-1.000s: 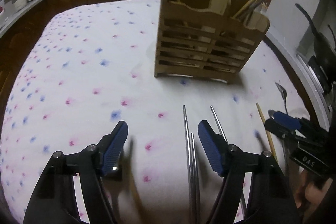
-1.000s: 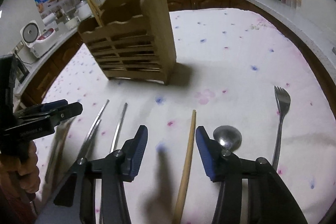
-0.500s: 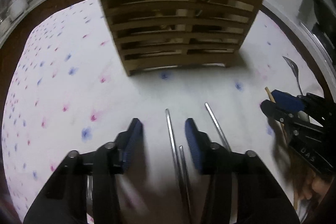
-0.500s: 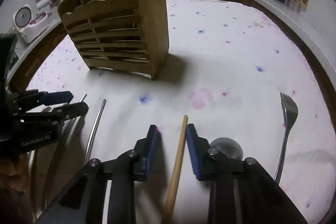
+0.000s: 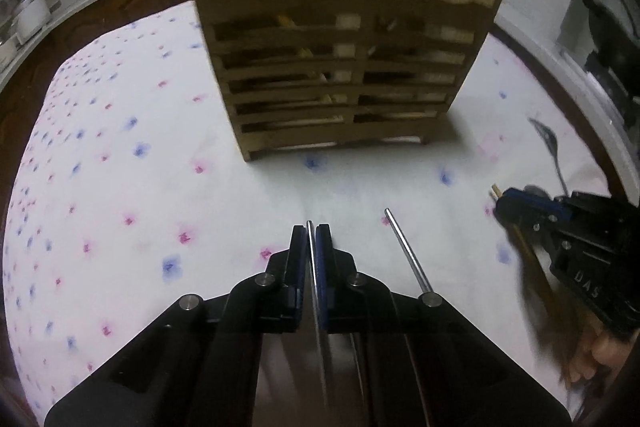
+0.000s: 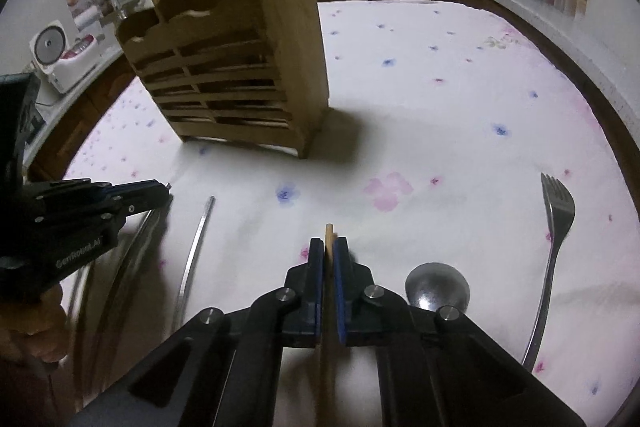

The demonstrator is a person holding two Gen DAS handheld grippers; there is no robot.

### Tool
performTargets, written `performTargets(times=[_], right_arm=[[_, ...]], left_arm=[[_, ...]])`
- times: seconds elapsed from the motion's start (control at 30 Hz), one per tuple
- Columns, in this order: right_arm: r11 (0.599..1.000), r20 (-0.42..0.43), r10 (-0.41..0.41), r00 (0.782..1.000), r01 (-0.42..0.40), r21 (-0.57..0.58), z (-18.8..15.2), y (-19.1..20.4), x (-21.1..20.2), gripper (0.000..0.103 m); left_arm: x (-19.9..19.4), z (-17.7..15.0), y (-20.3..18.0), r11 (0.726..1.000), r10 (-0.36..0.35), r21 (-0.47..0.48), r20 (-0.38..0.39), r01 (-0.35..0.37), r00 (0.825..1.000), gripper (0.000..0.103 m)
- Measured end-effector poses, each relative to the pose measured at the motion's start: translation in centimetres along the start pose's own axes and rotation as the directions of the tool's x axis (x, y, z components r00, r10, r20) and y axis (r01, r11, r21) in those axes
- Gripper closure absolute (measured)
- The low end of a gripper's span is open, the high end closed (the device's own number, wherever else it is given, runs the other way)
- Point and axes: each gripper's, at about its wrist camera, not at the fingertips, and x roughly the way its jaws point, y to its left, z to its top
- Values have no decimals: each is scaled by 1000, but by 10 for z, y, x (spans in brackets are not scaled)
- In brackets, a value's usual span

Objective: Organize utensils
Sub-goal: 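Close the left tool on a silver metal chopstick while the right tool grasps a wooden chopstick, then lift both held chopsticks and carry them above the wooden holder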

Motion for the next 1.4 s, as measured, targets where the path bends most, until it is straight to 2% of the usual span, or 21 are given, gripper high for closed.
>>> performTargets(times=[0.23,0.57,0.8,1.1,1.4], right_arm=[[999,75,44,996,-45,11,6,5,-35,98],[996,195,87,977,-92,17,15,14,-87,98],[995,277,97,956,-102,2,19,23,-126,98],[994,392,105,914,-106,-18,26,31,-171,98],[993,450,114,885,-112,-31,37,32,-189,98]], left_arm=[[-39,1,5,999,-45,-23,81,47,996,100],[-98,-6,11,994,-89,-39,188,98,978,100],[-142,-13,17,993,-93,-45,274,110,957,100],[-192,-19,27,991,-87,-60,394,120,915,100],[-209,-15,34,991,-70,-75,451,115,890,100]])
